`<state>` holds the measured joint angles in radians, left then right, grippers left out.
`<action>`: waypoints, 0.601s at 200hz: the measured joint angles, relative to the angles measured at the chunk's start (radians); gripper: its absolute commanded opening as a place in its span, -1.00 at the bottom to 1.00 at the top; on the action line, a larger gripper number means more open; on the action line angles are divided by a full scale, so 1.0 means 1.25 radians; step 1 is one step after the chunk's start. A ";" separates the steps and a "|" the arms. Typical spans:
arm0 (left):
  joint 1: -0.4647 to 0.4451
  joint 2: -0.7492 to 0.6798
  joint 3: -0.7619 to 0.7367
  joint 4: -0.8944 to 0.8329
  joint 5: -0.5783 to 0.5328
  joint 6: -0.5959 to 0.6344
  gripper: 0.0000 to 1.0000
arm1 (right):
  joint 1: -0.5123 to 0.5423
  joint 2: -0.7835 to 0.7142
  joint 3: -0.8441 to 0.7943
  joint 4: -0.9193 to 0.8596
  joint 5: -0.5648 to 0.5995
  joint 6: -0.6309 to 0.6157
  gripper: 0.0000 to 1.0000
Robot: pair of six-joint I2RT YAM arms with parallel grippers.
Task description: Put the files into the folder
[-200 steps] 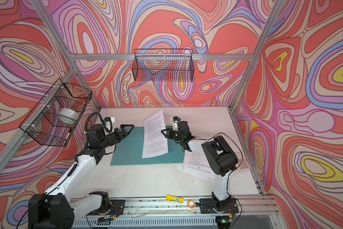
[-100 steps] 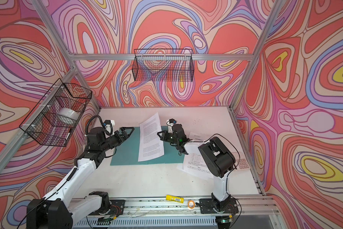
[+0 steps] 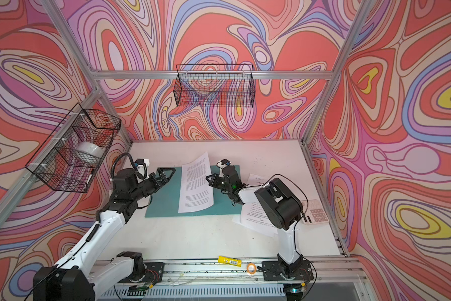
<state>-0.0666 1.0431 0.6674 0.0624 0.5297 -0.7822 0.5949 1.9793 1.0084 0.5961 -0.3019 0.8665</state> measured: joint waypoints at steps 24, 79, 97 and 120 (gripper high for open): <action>0.000 0.000 -0.009 0.001 0.000 -0.004 0.95 | 0.006 0.000 0.013 0.002 0.016 0.006 -1.00; -0.008 0.000 -0.030 0.004 0.000 -0.013 0.95 | 0.040 0.026 0.023 0.009 0.078 0.036 -1.00; -0.010 0.000 -0.031 0.006 0.000 -0.015 0.94 | 0.050 0.049 0.035 0.009 0.089 0.047 -1.00; -0.011 0.000 -0.033 0.007 0.000 -0.019 0.94 | 0.066 0.070 0.054 0.008 0.105 0.057 -1.00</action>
<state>-0.0799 1.0431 0.6258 0.0711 0.5301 -0.8059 0.6773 2.0666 1.0763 0.6060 -0.1703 0.9382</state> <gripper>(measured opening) 0.969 0.047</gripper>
